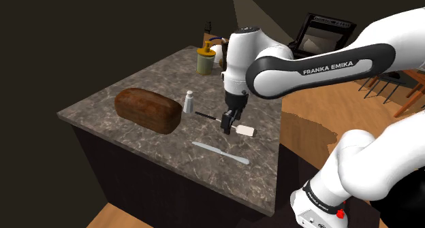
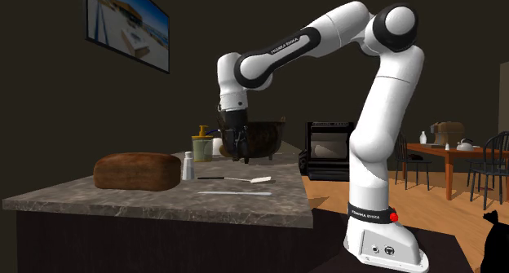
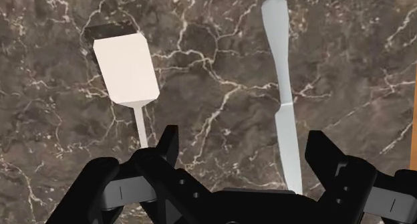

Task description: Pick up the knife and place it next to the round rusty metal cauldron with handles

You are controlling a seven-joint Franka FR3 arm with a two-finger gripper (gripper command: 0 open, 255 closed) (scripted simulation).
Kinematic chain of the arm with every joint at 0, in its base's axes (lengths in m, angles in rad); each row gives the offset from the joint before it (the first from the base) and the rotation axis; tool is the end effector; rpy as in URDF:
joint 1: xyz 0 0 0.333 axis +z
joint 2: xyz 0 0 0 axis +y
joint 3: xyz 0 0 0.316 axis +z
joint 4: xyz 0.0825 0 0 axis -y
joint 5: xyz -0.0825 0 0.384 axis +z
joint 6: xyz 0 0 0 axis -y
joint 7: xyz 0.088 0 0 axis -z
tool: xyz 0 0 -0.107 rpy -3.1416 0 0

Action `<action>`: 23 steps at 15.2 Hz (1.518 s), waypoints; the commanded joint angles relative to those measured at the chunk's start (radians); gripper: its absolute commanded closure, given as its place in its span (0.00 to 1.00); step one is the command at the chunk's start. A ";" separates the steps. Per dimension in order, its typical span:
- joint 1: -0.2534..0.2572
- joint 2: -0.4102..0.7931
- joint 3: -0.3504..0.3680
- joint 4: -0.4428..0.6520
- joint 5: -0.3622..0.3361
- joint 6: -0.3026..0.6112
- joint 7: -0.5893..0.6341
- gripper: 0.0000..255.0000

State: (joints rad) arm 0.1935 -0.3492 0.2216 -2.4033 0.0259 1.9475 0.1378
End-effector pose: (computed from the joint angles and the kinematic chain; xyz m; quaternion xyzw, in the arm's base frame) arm 0.3872 0.1748 0.4333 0.9903 0.1240 -0.0480 0.0401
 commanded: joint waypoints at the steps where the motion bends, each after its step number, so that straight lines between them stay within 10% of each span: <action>1: 0.016 0.059 0.018 0.010 0.009 0.021 -0.005 0.00; 21: 0.050 0.216 0.060 -0.047 0.018 0.175 -0.005 0.00; 22: 0.050 0.216 0.060 -0.047 0.018 0.175 -0.005 1.00; 23: 0.050 0.216 0.060 -0.047 0.018 0.175 -0.005 1.00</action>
State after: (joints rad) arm 0.2466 -0.1385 0.2855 -2.4446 0.0587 2.1221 0.1323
